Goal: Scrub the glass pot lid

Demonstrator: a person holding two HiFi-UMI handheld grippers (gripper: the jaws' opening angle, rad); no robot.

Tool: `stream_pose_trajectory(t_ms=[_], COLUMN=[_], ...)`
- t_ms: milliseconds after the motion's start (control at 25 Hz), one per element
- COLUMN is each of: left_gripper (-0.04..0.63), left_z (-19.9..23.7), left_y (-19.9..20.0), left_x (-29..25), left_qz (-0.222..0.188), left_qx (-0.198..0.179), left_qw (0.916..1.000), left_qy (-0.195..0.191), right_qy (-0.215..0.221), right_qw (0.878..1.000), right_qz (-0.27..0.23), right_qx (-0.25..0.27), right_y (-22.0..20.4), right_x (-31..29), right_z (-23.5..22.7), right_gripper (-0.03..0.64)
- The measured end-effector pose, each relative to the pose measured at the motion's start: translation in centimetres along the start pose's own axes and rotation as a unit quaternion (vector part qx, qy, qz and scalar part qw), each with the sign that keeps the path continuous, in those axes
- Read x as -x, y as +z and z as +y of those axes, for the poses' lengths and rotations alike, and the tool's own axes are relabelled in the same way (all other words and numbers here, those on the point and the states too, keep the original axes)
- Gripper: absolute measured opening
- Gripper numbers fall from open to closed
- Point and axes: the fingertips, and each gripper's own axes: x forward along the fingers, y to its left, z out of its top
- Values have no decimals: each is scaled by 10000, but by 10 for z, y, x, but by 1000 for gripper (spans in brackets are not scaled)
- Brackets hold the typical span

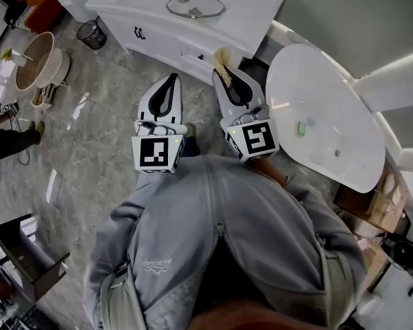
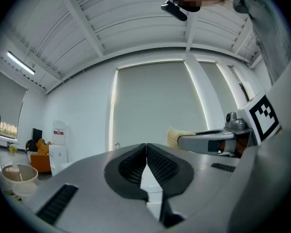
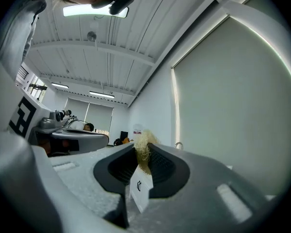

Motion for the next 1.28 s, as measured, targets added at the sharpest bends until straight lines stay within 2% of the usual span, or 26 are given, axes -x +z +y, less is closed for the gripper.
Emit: stream_pose_trajectory(t_ms=[200,400,520,760,1080,1280], left_gripper=[8,8,6,8,6,7], left_z=[54,90,106,129,149,152], left_y=[-8,-10,-16,-29,-48,-53], left_x=[-55,-103,-125,-151,-161,-168], left_qz=[30,-71,27,126,331,330], left_qx=[154,56,84,134,318,229], left_qw=[9998,9993,9987,9976,9969,9969], left_qy=[-123,-368,-502,-662,-636,-670], right_qy=[-42,-174,-254,-380,-427,-394], right_qw=[9999,9997,9994,9987,9976,9979], right_qz=[84,166,224,331,543,519], right_qx=[66,71,51,31,-46,-53], right_y=[-5,-13,-21,-32,-48,-54], right_x=[-70,-127,-151,-184,-205,-213], right_z=[-13,-31,-39,-48,-52,-56], right_gripper=[52,52,52,52,52,52])
